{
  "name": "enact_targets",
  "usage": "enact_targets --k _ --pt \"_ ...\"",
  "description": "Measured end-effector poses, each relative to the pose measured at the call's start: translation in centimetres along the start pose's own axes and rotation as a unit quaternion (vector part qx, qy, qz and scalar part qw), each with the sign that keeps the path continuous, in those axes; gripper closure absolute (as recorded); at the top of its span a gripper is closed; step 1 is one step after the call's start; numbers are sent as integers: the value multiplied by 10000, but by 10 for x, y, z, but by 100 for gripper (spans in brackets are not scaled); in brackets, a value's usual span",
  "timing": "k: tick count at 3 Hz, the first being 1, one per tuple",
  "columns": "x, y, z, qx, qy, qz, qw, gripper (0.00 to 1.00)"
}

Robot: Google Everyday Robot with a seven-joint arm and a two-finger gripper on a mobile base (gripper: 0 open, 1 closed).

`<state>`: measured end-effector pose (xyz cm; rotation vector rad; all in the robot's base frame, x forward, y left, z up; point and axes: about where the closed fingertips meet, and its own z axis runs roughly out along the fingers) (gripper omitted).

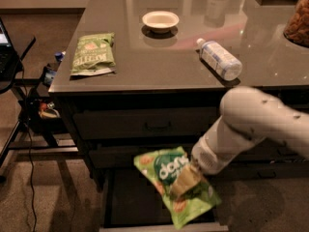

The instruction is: Place green rice chip bag into bottom drawer

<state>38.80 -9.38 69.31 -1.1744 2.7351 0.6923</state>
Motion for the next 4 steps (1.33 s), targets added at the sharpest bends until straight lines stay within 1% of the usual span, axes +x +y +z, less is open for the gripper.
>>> enact_targets --k 1,2,3,4 --pt "35 2 58 -272 183 278 9991 100" --pt "35 2 58 -272 183 279 9991 100" --pt "35 -9 83 -307 183 530 9980 100" --pt "26 -25 106 -262 121 717 9970 100"
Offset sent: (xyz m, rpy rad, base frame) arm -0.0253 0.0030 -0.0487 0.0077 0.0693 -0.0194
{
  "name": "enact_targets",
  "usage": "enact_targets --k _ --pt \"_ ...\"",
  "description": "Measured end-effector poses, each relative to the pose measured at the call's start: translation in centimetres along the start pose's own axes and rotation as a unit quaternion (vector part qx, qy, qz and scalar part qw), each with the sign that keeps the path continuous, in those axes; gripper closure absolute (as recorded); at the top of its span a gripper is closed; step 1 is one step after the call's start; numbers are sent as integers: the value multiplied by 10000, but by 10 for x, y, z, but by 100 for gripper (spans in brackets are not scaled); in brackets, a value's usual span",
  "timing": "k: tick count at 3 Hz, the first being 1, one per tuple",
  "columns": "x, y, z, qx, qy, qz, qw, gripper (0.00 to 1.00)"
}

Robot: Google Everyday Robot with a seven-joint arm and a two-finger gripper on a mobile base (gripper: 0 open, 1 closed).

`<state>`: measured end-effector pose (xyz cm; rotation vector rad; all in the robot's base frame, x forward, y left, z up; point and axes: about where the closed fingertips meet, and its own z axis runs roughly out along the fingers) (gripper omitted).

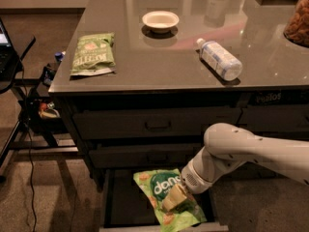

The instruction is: Place green rice chip bag into bottom drawer

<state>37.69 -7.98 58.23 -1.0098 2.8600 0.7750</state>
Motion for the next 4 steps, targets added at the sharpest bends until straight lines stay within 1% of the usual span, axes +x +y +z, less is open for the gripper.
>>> enact_targets --k 1,2,3,4 --pt "-9 -12 29 -123 -90 212 9997 100" --pt "-9 -12 29 -122 -90 214 9997 100" --pt "-6 -11 29 -38 -119 382 9992 100" --pt "1 -11 31 191 -184 657 9975 100"
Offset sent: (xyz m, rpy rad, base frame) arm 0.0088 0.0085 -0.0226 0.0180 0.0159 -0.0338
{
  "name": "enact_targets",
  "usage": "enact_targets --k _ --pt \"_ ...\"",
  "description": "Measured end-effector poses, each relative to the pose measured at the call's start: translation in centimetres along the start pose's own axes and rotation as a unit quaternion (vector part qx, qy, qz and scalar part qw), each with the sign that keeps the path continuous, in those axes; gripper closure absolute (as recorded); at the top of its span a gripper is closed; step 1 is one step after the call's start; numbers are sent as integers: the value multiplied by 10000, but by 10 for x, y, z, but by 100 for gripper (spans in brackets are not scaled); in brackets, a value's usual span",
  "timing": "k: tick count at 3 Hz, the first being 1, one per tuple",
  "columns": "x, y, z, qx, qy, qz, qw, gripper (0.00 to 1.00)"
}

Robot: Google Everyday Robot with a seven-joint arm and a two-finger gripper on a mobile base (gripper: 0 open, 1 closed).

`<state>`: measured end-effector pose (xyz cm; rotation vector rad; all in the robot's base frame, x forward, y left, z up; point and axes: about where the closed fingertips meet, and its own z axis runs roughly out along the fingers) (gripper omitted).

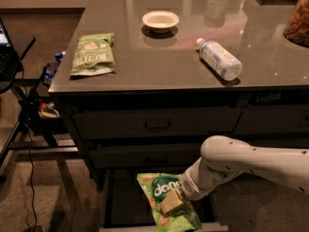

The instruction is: Place green rice chip bag into bottom drawer

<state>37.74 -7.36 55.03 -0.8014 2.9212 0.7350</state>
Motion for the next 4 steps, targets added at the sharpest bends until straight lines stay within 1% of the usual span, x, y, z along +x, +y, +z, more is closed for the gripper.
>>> enact_targets --k 1,2,3,4 --pt "30 -37 33 -68 -113 359 9993 100" --pt "30 -37 33 -68 -113 359 9993 100" --pt "27 -52 51 -118 -144 500 9986 100" --pt "14 -88 93 -205 -195 736 9969 100"
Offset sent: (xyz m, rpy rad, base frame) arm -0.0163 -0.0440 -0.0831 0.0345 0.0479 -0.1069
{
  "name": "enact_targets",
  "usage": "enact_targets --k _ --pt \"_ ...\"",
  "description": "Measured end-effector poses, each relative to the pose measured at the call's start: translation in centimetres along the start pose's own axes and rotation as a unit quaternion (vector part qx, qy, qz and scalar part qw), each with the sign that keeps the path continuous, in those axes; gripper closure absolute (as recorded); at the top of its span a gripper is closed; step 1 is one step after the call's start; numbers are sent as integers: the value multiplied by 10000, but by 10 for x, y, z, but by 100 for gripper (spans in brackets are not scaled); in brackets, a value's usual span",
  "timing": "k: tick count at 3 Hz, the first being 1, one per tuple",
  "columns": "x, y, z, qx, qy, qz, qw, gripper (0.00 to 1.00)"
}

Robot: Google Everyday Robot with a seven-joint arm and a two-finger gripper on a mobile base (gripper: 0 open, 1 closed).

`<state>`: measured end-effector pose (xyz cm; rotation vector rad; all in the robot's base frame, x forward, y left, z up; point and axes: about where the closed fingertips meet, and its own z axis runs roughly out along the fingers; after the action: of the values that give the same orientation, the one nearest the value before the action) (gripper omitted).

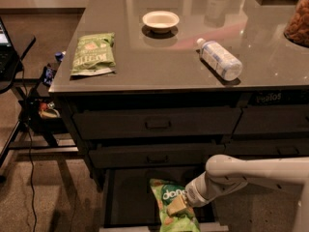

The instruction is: Place green rice chip bag into bottom drawer

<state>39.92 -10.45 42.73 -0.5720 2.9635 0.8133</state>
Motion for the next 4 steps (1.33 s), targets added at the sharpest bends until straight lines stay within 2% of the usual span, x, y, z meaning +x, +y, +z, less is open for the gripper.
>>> enact_targets --k 1,2,3,4 --pt "-17 -21 37 -131 -2 194 9997 100" --pt "-17 -21 37 -131 -2 194 9997 100" --pt "-23 -32 63 -174 -94 409 9990 100" --pt "-39 -53 98 -187 -276 672 9972 100"
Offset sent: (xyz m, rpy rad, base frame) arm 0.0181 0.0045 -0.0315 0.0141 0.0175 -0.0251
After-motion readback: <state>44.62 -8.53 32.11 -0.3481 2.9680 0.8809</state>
